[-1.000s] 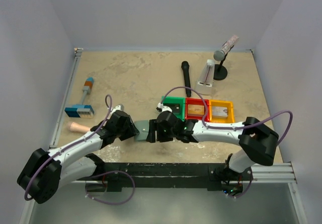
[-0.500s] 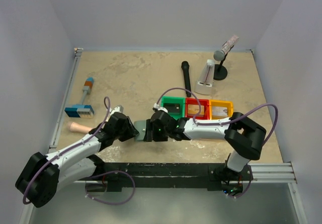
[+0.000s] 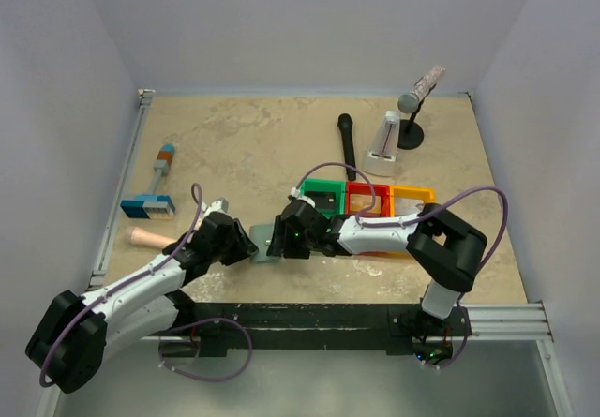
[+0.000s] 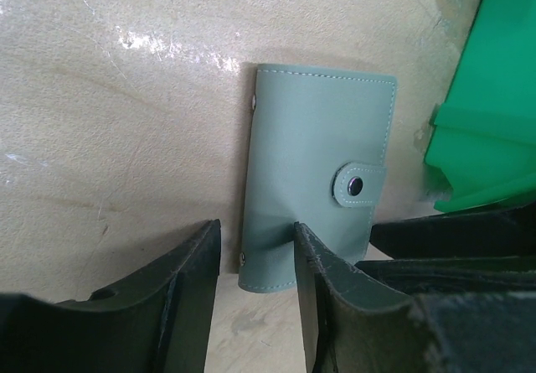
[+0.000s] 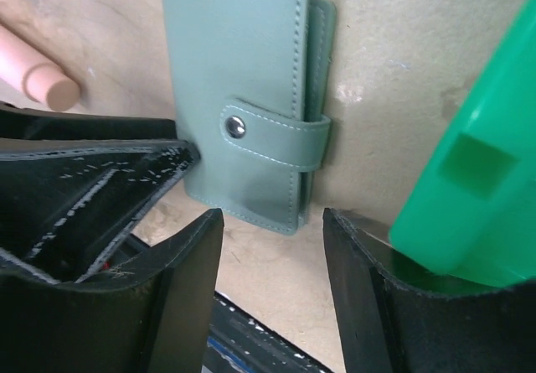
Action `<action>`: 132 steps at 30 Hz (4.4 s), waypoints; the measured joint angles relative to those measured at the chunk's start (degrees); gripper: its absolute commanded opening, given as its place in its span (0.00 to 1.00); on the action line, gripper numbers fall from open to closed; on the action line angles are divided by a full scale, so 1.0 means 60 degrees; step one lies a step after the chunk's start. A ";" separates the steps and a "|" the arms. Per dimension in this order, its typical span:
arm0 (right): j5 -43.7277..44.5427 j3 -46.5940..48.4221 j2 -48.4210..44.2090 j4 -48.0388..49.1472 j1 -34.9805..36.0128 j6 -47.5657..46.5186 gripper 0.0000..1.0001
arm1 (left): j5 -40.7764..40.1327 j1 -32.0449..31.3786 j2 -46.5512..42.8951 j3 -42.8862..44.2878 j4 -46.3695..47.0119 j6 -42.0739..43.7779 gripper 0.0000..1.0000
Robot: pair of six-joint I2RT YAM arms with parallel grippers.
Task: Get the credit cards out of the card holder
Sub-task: Pick up the card holder from the center of the board.
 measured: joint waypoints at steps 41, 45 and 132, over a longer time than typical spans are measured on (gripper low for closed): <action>-0.0747 -0.0299 0.0390 0.1147 -0.0182 -0.0040 0.01 | 0.0138 0.0062 -0.0044 -0.0138 0.0124 0.0007 0.34; -0.0874 -0.0554 0.0168 0.1424 -0.0189 -0.0055 0.00 | 0.0131 0.0062 -0.0313 -0.0208 -0.0073 0.0007 0.37; -0.3927 -0.0812 -0.7788 -0.1861 -0.0120 -0.4481 0.00 | 0.5701 0.0168 -0.3705 -0.0994 0.7439 -0.0754 0.67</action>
